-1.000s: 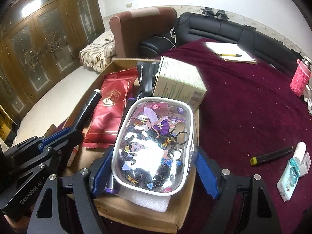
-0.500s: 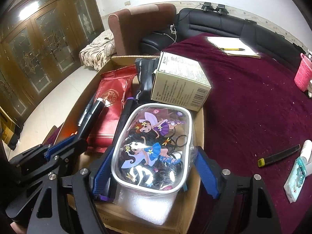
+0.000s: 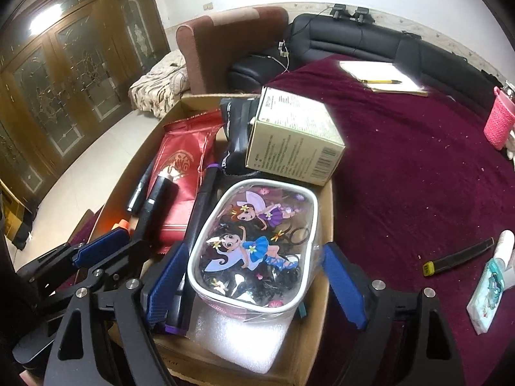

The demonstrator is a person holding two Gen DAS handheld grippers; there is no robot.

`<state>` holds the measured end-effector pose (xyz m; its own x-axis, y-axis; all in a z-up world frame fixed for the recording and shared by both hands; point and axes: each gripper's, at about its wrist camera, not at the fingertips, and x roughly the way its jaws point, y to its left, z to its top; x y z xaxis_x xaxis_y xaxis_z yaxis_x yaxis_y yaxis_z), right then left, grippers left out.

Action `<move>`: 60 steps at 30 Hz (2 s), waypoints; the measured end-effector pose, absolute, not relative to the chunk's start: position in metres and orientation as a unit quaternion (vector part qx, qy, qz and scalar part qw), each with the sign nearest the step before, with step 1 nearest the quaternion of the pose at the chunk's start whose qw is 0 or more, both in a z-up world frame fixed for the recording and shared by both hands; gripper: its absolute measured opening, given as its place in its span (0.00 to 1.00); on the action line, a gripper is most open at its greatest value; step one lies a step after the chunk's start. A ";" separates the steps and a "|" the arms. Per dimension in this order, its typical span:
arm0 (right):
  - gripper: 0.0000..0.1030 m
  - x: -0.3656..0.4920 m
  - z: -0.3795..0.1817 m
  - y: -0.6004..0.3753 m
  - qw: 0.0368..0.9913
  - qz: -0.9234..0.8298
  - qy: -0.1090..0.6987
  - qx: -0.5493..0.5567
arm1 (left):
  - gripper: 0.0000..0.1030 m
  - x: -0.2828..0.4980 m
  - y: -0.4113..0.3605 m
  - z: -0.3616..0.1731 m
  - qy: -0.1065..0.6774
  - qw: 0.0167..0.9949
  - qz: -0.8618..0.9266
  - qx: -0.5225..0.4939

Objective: Organize objects
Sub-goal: 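Carry the clear cartoon pouch and black marker over the cardboard tray, then open both grippers to release the pouch and marker into the tray, then move the left gripper to a yellow-capped black marker while the right approaches the blue cartoon pack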

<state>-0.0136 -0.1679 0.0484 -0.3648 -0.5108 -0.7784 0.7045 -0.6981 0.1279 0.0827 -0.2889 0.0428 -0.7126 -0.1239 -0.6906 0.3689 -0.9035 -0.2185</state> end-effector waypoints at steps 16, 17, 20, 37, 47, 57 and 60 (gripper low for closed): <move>0.90 -0.003 0.072 -0.126 0.370 -0.831 0.065 0.410 | 0.55 0.093 -0.267 0.067 0.134 0.148 -0.922 0.332; 0.91 -0.003 0.074 -0.119 0.367 -0.833 0.060 0.409 | 0.57 0.094 -0.264 0.069 0.128 0.151 -0.924 0.328; 0.91 -0.005 0.079 -0.102 0.359 -0.839 0.050 0.405 | 0.60 0.094 -0.256 0.075 0.109 0.160 -0.928 0.319; 0.92 -0.052 0.068 0.019 0.278 -0.864 -0.032 0.420 | 0.65 0.087 -0.206 0.096 0.031 0.151 -0.939 0.308; 0.92 -0.080 0.058 0.075 0.226 -0.878 -0.085 0.414 | 0.65 0.070 -0.169 0.098 -0.010 0.138 -0.939 0.314; 0.92 -0.095 0.057 0.122 0.171 -0.886 -0.141 0.408 | 0.65 0.047 -0.132 0.103 -0.040 0.094 -0.942 0.319; 0.92 -0.099 0.057 0.143 0.149 -0.885 -0.171 0.406 | 0.65 0.031 -0.108 0.100 -0.053 0.044 -0.942 0.328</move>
<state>-0.0987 0.1427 0.0568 -0.6263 -0.4028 -0.6675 0.1256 -0.8971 0.4236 0.0311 -0.1085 0.0998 -0.7812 -0.1166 -0.6133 0.0476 -0.9907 0.1277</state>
